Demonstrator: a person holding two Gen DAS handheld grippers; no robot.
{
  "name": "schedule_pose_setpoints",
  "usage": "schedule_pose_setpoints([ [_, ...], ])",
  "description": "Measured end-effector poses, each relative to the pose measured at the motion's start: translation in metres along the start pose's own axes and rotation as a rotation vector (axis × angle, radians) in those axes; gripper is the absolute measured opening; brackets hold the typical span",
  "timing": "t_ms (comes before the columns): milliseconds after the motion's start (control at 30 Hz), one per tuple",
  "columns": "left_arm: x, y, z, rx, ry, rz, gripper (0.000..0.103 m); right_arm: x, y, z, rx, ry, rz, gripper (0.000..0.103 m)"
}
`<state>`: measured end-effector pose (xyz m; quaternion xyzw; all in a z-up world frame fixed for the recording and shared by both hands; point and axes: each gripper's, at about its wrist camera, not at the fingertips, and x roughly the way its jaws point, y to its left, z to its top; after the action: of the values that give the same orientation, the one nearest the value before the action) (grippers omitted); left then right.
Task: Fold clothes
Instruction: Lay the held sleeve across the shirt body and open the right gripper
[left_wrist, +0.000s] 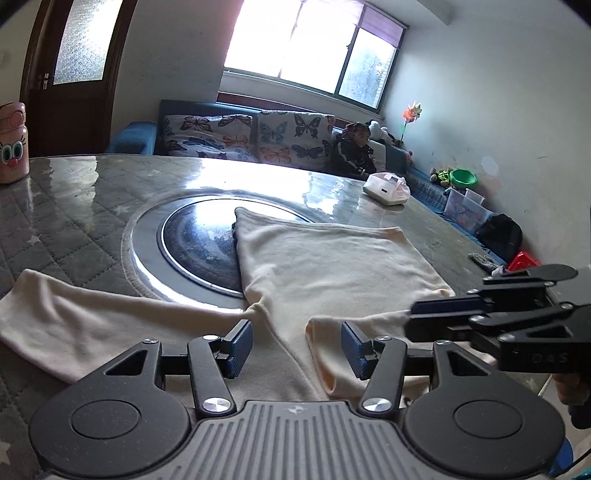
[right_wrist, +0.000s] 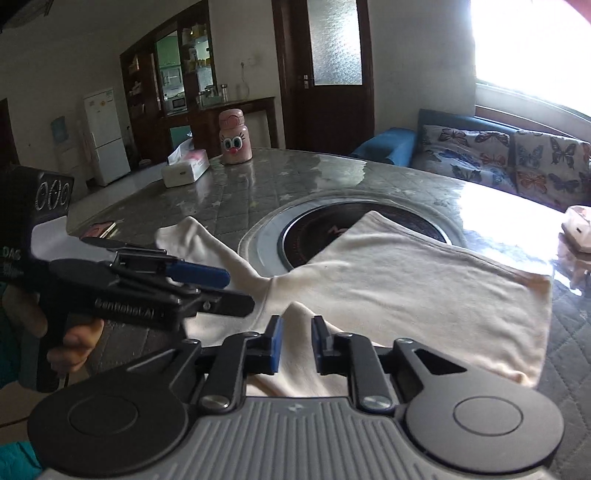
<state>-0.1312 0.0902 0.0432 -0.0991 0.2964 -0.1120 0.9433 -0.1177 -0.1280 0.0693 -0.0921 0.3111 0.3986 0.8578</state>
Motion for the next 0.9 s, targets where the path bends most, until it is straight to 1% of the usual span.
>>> schedule_pose_setpoints([
  [100,0.002,-0.009,0.002,0.02,-0.001,-0.024,0.055,-0.018,-0.015,-0.009,0.01,0.02,-0.045,0.017],
  [200,0.007,-0.02,0.003,0.04,0.002,-0.056,0.054,-0.033,-0.034,-0.026,0.036,0.057,-0.104,0.017],
  [233,0.009,-0.024,0.003,0.046,0.003,-0.066,0.053,-0.037,-0.041,-0.033,0.056,0.072,-0.125,0.017],
  [267,0.012,-0.028,0.003,0.055,0.005,-0.076,0.048,-0.04,-0.047,-0.04,0.078,0.084,-0.139,0.017],
  [300,0.014,-0.033,0.002,0.065,0.007,-0.087,0.045,-0.043,-0.053,-0.046,0.101,0.095,-0.151,0.017],
  [333,0.017,-0.037,0.002,0.077,0.01,-0.096,0.044,-0.045,-0.058,-0.052,0.117,0.104,-0.161,0.017],
  [400,0.023,-0.045,0.001,0.104,0.023,-0.116,0.037,-0.045,-0.064,-0.061,0.138,0.124,-0.175,0.017],
  [433,0.026,-0.049,0.0,0.117,0.033,-0.123,0.037,-0.045,-0.067,-0.066,0.149,0.134,-0.181,0.017],
  [567,0.036,-0.052,-0.003,0.139,0.068,-0.114,0.037,-0.053,-0.071,-0.068,0.139,0.131,-0.179,0.017],
  [667,0.04,-0.047,-0.005,0.124,0.079,-0.109,0.036,-0.055,-0.073,-0.06,0.123,0.093,-0.187,0.017],
  [767,0.044,-0.044,-0.004,0.114,0.083,-0.09,0.036,-0.047,-0.079,-0.049,0.123,0.056,-0.204,0.017],
  [867,0.045,-0.037,-0.003,0.097,0.087,-0.07,0.036,-0.031,-0.089,-0.044,0.136,0.047,-0.218,0.017],
  [900,0.046,-0.034,-0.003,0.09,0.089,-0.059,0.034,-0.026,-0.093,-0.044,0.142,0.053,-0.224,0.017],
])
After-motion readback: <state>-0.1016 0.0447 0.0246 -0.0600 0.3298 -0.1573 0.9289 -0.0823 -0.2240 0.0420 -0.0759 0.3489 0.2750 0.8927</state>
